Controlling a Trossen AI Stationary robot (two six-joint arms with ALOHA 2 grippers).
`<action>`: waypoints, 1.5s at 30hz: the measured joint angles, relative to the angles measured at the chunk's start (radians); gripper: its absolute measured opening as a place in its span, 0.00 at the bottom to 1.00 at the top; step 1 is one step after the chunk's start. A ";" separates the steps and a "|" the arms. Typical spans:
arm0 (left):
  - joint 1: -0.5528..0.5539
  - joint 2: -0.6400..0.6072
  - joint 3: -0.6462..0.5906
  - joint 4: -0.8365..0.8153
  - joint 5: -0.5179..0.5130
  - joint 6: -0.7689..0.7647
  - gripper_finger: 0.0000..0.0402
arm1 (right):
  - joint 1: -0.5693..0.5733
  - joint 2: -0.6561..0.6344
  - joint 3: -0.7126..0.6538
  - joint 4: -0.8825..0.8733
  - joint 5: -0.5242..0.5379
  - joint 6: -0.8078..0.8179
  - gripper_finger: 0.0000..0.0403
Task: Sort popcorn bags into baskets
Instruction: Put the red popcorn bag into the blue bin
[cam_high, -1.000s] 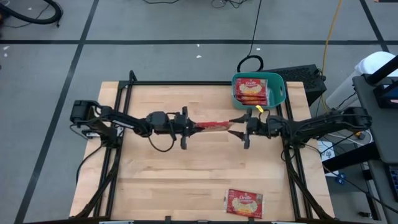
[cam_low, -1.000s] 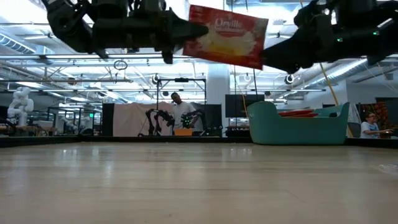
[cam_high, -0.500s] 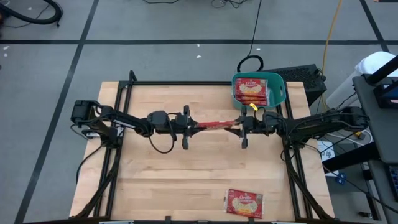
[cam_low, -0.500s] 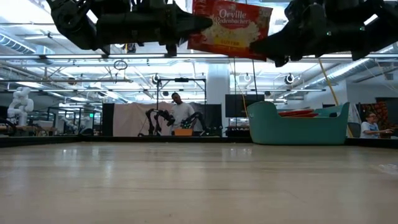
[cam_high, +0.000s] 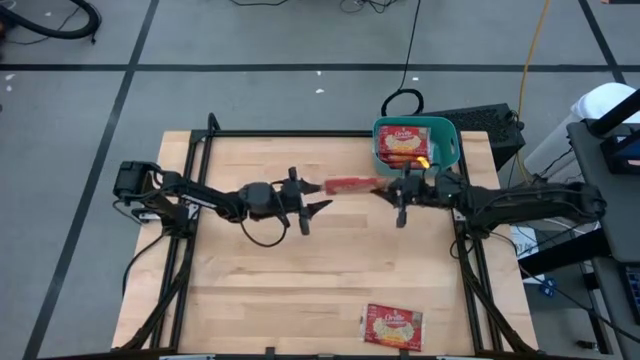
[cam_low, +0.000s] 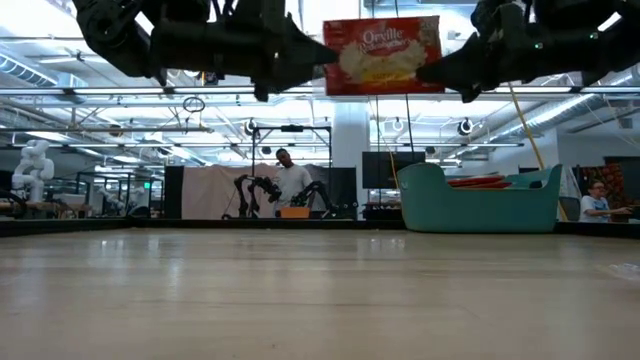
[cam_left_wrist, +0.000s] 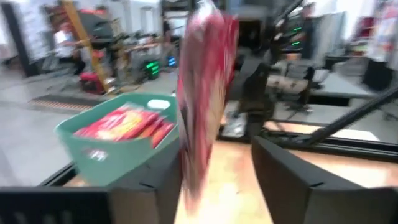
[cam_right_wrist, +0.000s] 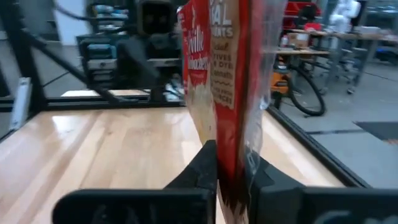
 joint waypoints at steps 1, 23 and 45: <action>-0.002 0.000 0.000 -0.013 -0.026 -0.005 0.50 | -0.017 -0.029 0.000 -0.032 0.000 0.005 0.02; -0.037 0.000 0.000 -0.103 -0.067 -0.104 0.57 | -0.756 -0.111 0.382 -0.877 -0.092 0.075 0.03; -0.057 0.000 0.000 -0.163 -0.066 -0.101 0.49 | -1.103 0.177 0.381 -0.919 -0.528 0.133 0.05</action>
